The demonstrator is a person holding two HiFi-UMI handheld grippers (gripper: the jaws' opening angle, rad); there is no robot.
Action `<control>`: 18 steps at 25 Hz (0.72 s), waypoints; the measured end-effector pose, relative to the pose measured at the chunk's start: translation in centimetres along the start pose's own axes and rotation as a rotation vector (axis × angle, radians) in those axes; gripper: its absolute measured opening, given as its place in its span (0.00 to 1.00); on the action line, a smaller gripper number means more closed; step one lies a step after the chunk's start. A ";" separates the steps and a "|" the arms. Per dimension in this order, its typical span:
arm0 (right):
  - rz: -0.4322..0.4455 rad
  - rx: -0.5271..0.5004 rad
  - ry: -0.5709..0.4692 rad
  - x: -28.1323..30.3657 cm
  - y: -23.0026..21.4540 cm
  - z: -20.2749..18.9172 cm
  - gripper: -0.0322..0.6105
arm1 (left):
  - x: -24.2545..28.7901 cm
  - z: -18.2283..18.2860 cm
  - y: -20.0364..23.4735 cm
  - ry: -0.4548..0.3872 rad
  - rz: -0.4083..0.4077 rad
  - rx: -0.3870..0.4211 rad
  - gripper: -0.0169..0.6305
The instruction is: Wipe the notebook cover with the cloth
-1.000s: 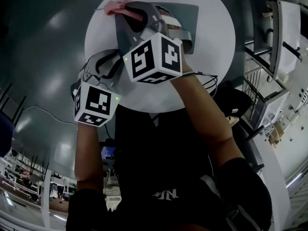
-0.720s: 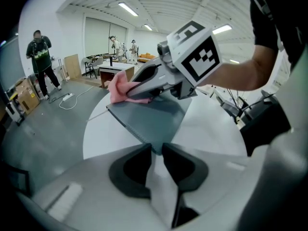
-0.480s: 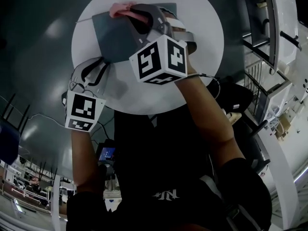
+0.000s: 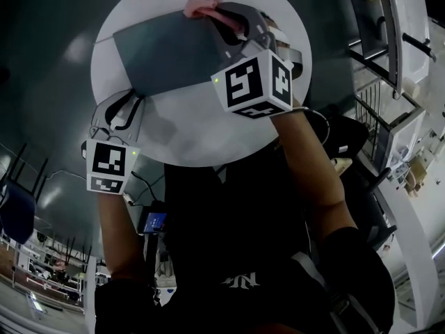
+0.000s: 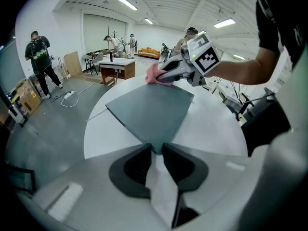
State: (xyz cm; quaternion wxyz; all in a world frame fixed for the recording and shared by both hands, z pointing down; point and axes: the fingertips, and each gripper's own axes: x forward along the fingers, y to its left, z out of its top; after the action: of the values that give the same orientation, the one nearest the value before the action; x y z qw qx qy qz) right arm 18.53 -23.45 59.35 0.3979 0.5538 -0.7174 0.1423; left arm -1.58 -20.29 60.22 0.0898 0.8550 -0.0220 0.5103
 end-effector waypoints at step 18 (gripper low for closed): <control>-0.036 0.063 -0.051 -1.9 1.2 3.9 0.10 | 0.1 -0.5 0.1 -0.029 0.011 0.008 0.14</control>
State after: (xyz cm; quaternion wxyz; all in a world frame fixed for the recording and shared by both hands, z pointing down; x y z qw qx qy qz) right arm 15.92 -24.23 55.72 0.3643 0.5823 -0.7124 0.1436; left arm -1.91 -20.26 60.57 0.0834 0.8624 -0.0260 0.4986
